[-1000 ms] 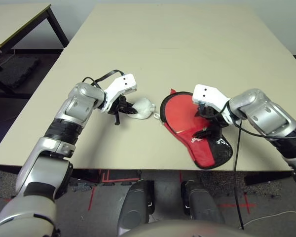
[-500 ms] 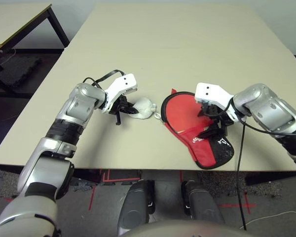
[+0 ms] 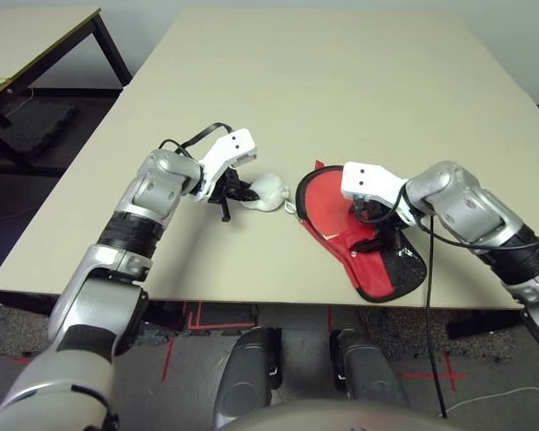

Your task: Store the ping-pong paddle in its case and zip it.

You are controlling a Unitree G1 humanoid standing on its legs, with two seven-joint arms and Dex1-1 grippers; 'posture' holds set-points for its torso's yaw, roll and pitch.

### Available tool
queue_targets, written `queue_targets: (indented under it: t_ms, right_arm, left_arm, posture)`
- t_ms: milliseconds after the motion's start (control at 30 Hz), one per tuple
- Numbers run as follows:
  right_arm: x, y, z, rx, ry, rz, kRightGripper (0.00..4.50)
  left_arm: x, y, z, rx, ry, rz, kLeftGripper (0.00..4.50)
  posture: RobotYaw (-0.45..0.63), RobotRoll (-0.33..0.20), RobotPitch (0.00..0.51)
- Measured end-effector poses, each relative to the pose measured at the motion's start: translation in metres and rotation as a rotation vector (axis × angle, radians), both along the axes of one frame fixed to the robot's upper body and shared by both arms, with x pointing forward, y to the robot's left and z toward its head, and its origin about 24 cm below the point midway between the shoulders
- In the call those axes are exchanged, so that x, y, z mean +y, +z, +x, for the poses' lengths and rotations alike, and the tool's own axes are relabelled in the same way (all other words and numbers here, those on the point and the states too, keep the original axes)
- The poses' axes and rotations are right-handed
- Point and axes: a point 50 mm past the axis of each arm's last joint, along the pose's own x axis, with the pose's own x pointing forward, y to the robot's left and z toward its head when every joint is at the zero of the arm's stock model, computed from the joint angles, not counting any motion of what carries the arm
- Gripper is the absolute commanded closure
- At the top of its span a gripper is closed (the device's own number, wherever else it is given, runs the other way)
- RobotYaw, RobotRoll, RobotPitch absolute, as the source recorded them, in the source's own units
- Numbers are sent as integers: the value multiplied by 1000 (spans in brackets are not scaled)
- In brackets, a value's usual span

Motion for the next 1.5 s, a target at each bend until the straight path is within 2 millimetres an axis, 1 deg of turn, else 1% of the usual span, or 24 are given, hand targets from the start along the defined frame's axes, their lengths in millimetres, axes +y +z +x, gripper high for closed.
queue_targets:
  t_ms: [100, 200, 300, 400, 567, 733, 900, 1067, 1167, 1233, 1333, 1367, 1433, 1500]
  right_arm:
    - [0, -2, 1, -11, -5, 6, 0]
    - [0, -3, 2, -17, -16, 17, 0]
    - [2, -4, 2, -17, -18, 29, 0]
    - [1, -4, 4, -21, -26, 40, 0]
    - [4, -5, 6, -25, -31, 61, 0]
    - [5, -5, 8, -36, -43, 68, 0]
    - [7, -5, 10, -56, -56, 71, 0]
    - [5, -6, 12, -70, -82, 77, 0]
    - [3, -5, 14, -74, -99, 81, 0]
    - [3, -6, 15, -76, -107, 83, 0]
    - [4, -6, 18, -76, -118, 97, 0]
    - [5, -5, 19, -74, -123, 109, 0]
    - [12, -3, 23, -69, -127, 155, 0]
    - [16, 0, 28, -69, -142, 222, 0]
  left_arm:
    - [-11, 9, 20, -95, 83, -32, 4499]
    - [-29, 22, 38, -204, 204, -67, 4499]
    - [-41, 31, 46, -280, 275, -94, 4499]
    - [-57, 31, 49, -305, 322, -115, 4499]
    - [-84, 34, 49, -347, 309, -136, 4499]
    - [-118, 36, 46, -379, 268, -166, 4499]
    - [-149, 33, 38, -375, 207, -198, 4499]
    - [-180, 25, 26, -339, 110, -212, 4499]
    - [-189, 23, 22, -322, 66, -216, 4499]
    - [-190, 22, 21, -316, 51, -211, 4499]
    - [-185, 14, 21, -298, 50, -204, 4499]
    - [-183, 13, 21, -294, 52, -206, 3773]
    - [-177, 16, 24, -287, 60, -230, 3194]
    - [-170, 27, 27, -277, 58, -299, 2521]
  posture:
    - [-80, 0, 156]
    - [-86, 0, 163]
    - [-99, 0, 170]
    - [-108, 0, 175]
    - [-132, 0, 183]
    - [-178, 0, 193]
    - [-204, 0, 199]
    - [-206, 0, 199]
    - [-201, 0, 200]
    - [-192, 0, 203]
    - [-175, 0, 215]
    - [-172, 0, 219]
    - [-141, 0, 246]
    - [-90, 0, 262]
